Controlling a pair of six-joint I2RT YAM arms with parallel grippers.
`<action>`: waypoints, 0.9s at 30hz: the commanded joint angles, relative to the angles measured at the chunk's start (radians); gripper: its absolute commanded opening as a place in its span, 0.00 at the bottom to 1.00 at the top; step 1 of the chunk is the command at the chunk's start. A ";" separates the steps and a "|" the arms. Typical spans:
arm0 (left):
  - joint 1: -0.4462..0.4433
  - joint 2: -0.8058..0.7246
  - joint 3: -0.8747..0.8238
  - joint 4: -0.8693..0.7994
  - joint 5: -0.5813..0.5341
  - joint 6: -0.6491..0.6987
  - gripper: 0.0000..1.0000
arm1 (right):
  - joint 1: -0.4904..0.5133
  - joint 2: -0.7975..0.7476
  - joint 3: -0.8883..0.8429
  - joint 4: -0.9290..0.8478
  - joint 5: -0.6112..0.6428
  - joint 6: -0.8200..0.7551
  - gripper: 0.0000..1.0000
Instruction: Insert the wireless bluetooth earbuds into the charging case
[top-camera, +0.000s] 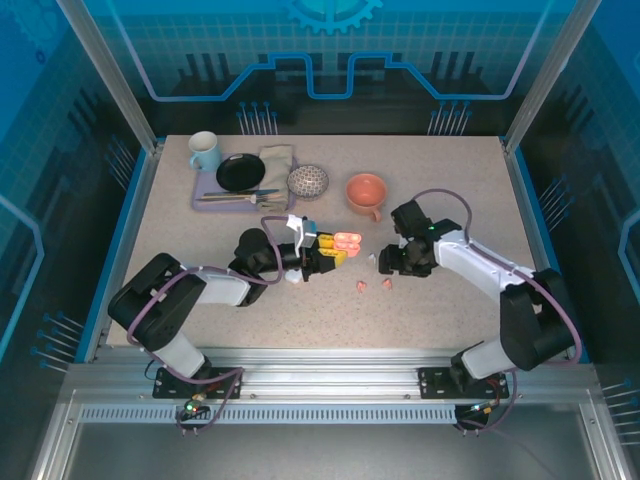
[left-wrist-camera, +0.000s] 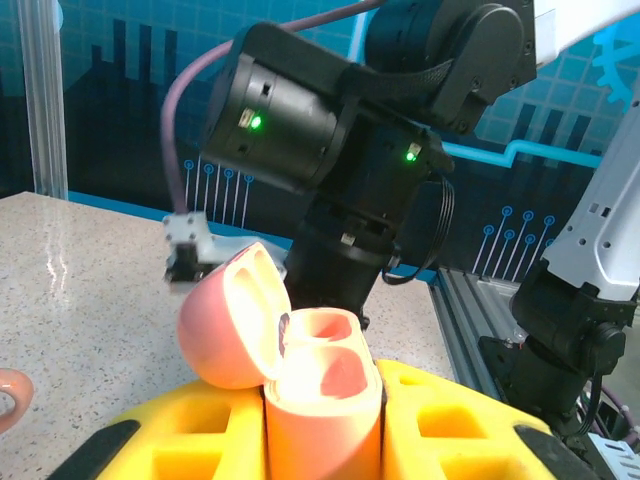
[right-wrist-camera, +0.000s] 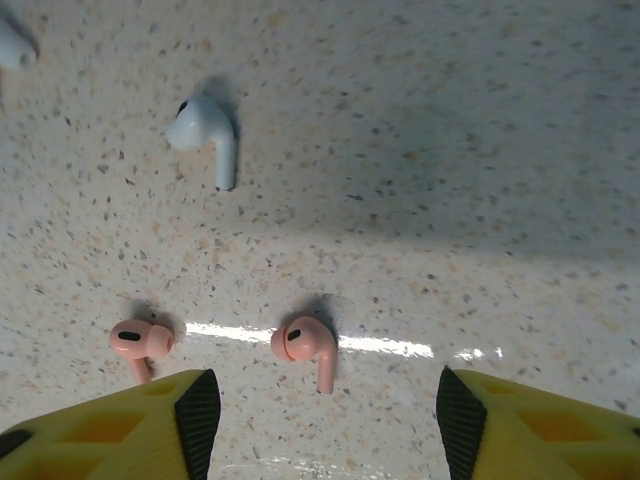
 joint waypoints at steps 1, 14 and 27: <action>-0.007 -0.039 -0.011 0.009 0.036 0.029 0.00 | 0.020 0.049 0.046 0.017 0.029 -0.136 0.62; -0.006 -0.074 -0.004 -0.004 0.040 0.032 0.00 | 0.061 0.199 0.088 0.018 -0.010 -0.246 0.56; -0.004 -0.131 -0.006 -0.060 0.037 0.059 0.00 | 0.107 0.237 0.097 -0.050 0.038 -0.190 0.54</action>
